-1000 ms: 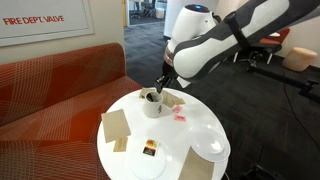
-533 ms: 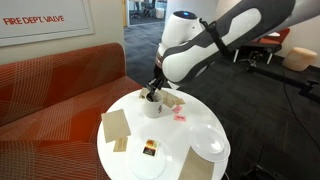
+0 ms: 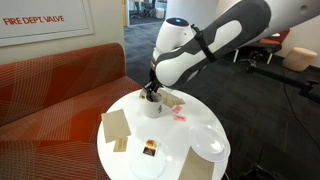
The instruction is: Move the mug forward, put the marker in the mug then take it out and put it back on the table
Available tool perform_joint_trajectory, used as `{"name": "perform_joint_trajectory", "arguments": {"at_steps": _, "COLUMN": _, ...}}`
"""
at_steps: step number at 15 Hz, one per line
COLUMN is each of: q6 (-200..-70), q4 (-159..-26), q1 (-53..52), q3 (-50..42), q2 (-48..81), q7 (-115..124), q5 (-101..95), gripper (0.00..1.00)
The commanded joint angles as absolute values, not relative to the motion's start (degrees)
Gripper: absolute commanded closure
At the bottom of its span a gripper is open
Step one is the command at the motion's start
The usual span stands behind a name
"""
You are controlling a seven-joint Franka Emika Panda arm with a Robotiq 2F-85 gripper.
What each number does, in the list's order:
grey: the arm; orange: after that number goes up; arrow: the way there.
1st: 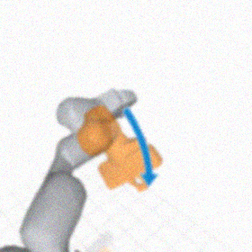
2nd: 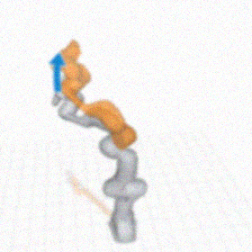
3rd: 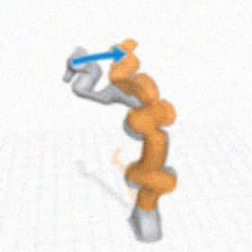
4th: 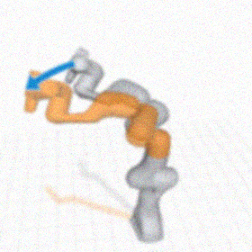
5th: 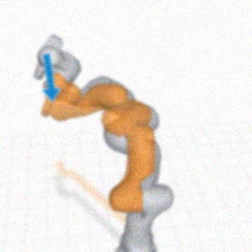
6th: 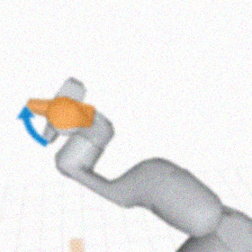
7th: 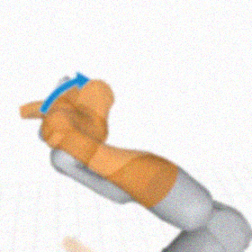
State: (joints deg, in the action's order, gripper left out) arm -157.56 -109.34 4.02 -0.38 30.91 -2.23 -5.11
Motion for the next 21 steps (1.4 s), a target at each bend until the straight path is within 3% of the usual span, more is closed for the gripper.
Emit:
{"name": "perform_joint_trajectory", "arguments": {"at_steps": 1, "q6": -156.63, "q4": -107.91, "q1": 4.72, "q3": 0.4, "q2": 31.95, "q7": -4.32, "q5": -3.31, "gripper": 0.54}}
{"name": "perform_joint_trajectory", "arguments": {"at_steps": 19, "q6": -156.67, "q4": -107.07, "q1": 4.77, "q3": -0.01, "q2": 35.23, "q7": -4.45, "q5": -3.63, "gripper": 0.56}}
{"name": "perform_joint_trajectory", "arguments": {"at_steps": 21, "q6": -156.91, "q4": -106.88, "q1": 4.68, "q3": -0.2, "q2": 35.42, "q7": -4.37, "q5": -3.81, "gripper": 0.6}}
